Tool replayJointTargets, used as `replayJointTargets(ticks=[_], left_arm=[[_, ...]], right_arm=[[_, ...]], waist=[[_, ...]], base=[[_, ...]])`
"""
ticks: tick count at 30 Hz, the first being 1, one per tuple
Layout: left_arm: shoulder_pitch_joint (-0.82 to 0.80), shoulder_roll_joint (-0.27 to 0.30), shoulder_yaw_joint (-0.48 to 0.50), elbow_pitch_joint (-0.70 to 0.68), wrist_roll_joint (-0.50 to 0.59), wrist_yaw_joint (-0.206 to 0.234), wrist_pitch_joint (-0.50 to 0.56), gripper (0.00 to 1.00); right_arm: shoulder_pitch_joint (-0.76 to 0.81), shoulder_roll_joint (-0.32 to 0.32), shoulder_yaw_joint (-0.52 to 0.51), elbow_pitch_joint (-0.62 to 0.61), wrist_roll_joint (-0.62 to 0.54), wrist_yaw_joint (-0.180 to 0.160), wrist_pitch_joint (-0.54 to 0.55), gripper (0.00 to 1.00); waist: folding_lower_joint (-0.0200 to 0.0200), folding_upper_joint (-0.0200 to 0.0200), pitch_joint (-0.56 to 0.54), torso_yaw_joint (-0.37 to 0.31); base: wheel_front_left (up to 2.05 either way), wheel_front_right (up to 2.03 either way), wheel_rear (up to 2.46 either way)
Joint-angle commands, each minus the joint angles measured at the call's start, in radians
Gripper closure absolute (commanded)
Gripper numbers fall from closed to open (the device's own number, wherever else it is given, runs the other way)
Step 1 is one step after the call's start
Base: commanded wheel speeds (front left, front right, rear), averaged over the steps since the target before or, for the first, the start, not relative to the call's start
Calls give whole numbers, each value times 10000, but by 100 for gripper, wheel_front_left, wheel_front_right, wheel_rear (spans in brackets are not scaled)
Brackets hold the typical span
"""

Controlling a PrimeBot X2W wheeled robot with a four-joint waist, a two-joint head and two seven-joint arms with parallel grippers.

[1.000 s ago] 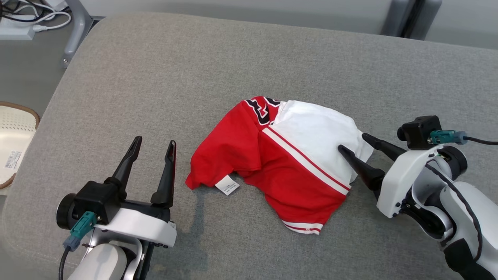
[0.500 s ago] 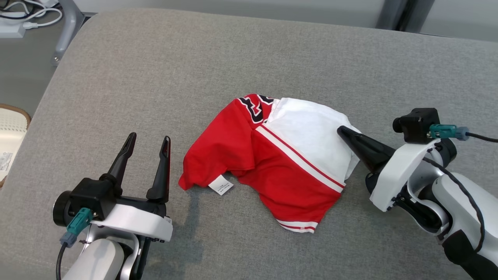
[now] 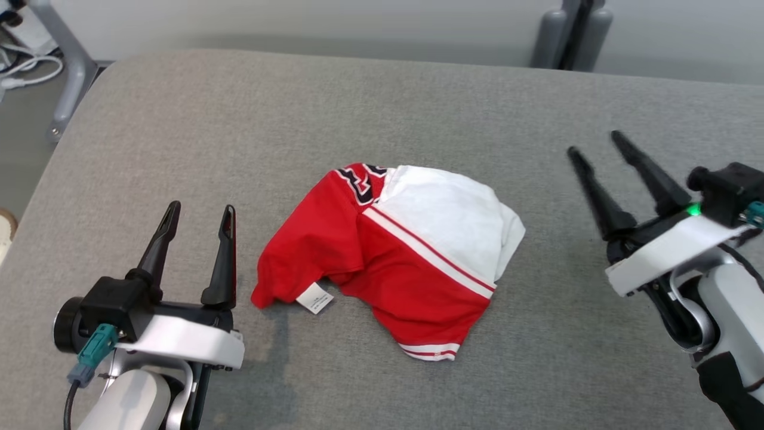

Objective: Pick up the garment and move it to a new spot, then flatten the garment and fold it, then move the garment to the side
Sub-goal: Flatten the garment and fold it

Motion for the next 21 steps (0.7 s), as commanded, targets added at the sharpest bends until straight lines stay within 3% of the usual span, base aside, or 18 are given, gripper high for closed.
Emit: replayJointTargets(ticks=[1,10,21], left_arm=[[100,86,33,-33,44,70,15,0],[511,428,97,-538,87,328,263,0],[1111,621,-34,-832,-30,486,572,0]], right_arm=[[209,21,-206,-96,-248,1,-89,0],[2499,1057,-3115,-1936,-2488,1,683,0],[5370,2286,-4762,-4167,-3459,1,2075,0]], waist=[[0,-1,-203,-214],[0,-1,-776,-859],[0,-1,-1443,-1298]], base=[[0,0,0],[0,0,0],[0,0,0]])
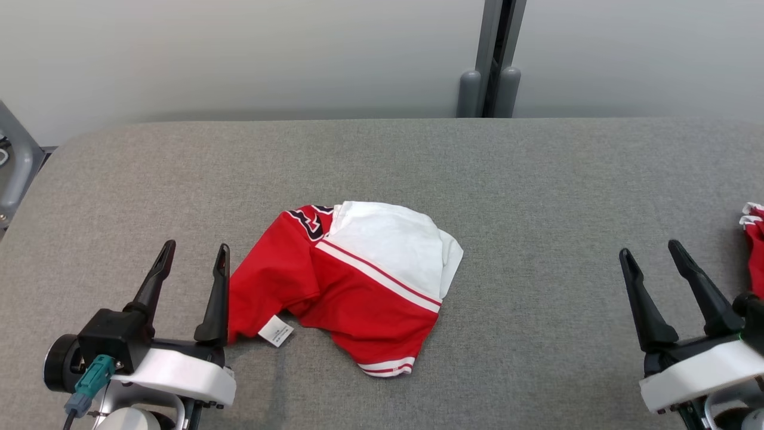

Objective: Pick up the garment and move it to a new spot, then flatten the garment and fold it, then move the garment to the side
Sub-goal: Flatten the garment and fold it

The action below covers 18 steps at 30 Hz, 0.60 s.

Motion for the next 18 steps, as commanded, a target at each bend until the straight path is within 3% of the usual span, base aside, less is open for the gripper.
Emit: replayJointTargets(ticks=[1,18], left_arm=[[108,63,-26,-48,-34,48,55,0],[388,239,-149,-416,-10,242,350,0]], right_arm=[[401,134,-203,-227,-85,1,174,0],[1258,674,-472,-1019,-312,1,819,0]], waist=[[0,0,-182,-72],[0,0,-393,-149]], base=[[0,0,0],[0,0,0]])
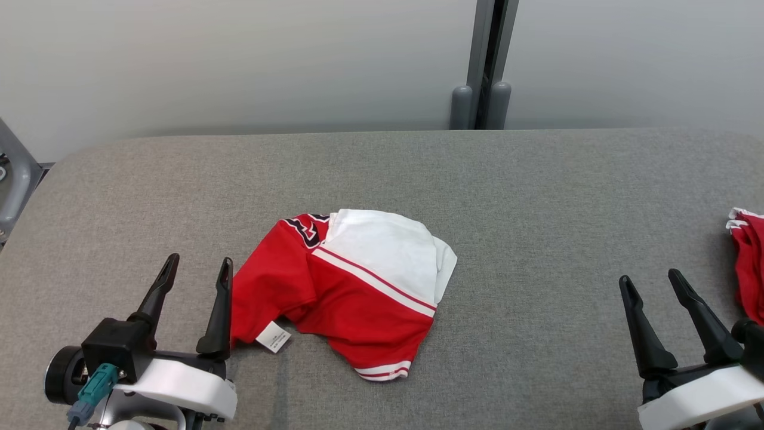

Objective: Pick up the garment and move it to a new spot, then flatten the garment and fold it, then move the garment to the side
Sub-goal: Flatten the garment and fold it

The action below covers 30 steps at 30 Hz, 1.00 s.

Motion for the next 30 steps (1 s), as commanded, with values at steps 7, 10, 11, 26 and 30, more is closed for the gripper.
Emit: replayJointTargets(ticks=[7,10,11,26,30], left_arm=[[-123,43,-29,-141,83,117,54,0],[-190,36,-43,-182,87,127,58,0],[-215,35,-39,-193,92,133,46,0],[-1418,-556,-415,267,129,-430,-349,0],[-1776,-825,-584,578,120,-645,-525,0]], right_arm=[[-147,-82,-42,7,-16,1,80,0],[-292,-228,40,54,1,1,154,0],[-348,-277,86,89,44,1,199,0],[-3666,-3093,3435,1477,3213,1,1827,0],[-4588,-3501,4469,1841,3895,1,1988,0]], waist=[[0,0,130,35],[0,0,233,70],[0,0,281,83],[0,0,2090,1033],[0,0,2397,1349]], base=[[0,0,0],[0,0,0],[0,0,0],[0,0,0],[0,0,0]])
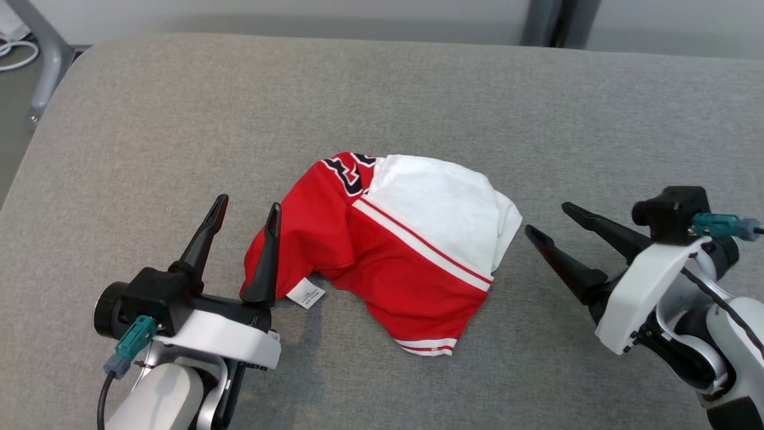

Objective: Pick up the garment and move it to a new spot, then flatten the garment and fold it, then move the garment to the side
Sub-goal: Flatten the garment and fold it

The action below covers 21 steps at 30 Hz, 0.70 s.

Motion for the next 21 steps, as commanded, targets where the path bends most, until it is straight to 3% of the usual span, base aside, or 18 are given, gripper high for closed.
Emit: replayJointTargets(ticks=[1,12,14,15,16,21], left_arm=[[-265,-96,-17,169,16,-114,-109,0],[-946,-747,-92,1178,61,-691,-499,0],[-970,-784,-30,1286,87,-733,-530,0],[-964,-807,-8,1326,96,-773,-542,0],[-957,-830,22,1365,98,-787,-530,0],[-986,-892,154,1517,206,-890,-570,0]], right_arm=[[-419,-163,401,207,226,1,23,0],[-2270,-578,2657,1633,1583,1,-351,0],[-2473,-622,2908,1646,1682,3,-639,61],[-2549,-663,3030,1634,1675,1,-775,77],[-2633,-708,3182,1575,1663,1,-942,100],[-2971,-845,3589,1378,1797,3,-1704,100]], waist=[[0,-1,414,443],[0,-1,923,1184],[0,-1,949,1199],[0,-1,952,1196],[0,-1,955,1183],[0,-1,942,1060]], base=[[0,0,0],[0,0,0],[0,0,0],[0,0,0],[0,0,0],[0,0,0]])
